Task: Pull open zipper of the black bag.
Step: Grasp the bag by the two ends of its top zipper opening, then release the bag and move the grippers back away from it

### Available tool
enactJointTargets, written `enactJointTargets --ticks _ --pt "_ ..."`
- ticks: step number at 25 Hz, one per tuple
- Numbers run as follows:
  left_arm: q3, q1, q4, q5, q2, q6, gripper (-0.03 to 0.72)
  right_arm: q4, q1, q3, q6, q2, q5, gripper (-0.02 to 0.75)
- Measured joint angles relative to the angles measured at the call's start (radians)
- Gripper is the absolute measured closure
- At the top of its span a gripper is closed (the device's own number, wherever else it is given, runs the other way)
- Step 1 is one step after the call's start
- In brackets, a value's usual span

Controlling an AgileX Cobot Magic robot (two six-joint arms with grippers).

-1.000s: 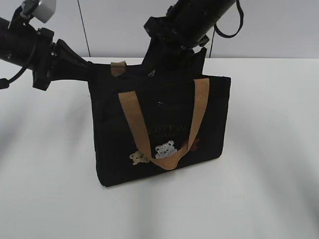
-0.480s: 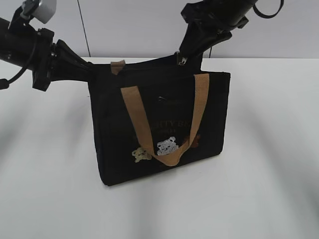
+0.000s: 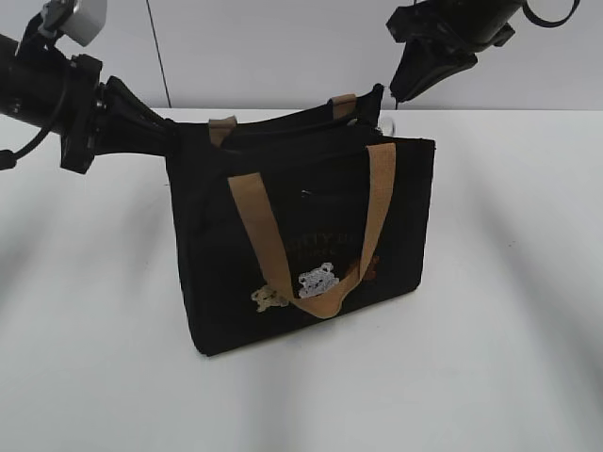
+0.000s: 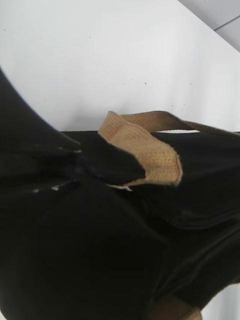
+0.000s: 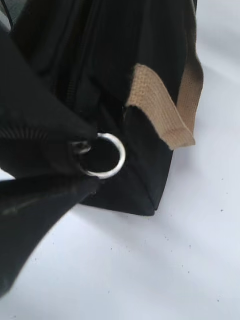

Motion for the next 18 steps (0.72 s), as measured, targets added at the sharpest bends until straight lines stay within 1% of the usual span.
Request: enactJointTargets --ticks 2,4,9,11,12,13,15,17,18 --pt "0.000 0.000 0.002 0.000 0.000 0.000 0.635 -0.011 0.000 0.000 0.000 0.000 0.000 0.713" --pt "0.000 0.000 0.002 0.000 0.000 0.000 0.635 -0.017 0.000 0.000 0.000 0.000 0.000 0.753" --pt "0.000 0.000 0.002 0.000 0.000 0.000 0.635 -0.018 0.000 0.000 0.000 0.000 0.000 0.753" --pt "0.000 0.000 0.002 -0.001 -0.001 -0.020 0.635 -0.008 0.000 0.000 0.000 -0.003 0.001 0.740" --pt "0.000 0.000 0.002 -0.005 -0.002 -0.039 0.631 0.001 0.000 0.000 -0.003 -0.008 0.001 0.711" --pt "0.000 0.000 0.003 -0.014 -0.007 -0.062 0.617 0.010 0.000 0.000 -0.005 -0.014 0.001 0.665" --pt "0.000 0.000 0.014 -0.039 -0.025 -0.134 0.556 0.020 0.000 0.000 -0.011 -0.035 0.001 0.553" --pt "-0.001 0.000 0.035 -0.075 -0.061 -0.234 0.439 0.024 -0.001 0.000 -0.018 -0.061 0.003 0.436" --pt "-0.003 0.000 0.049 -0.101 -0.084 -0.303 0.384 0.024 -0.001 0.000 -0.021 -0.076 0.008 0.400"
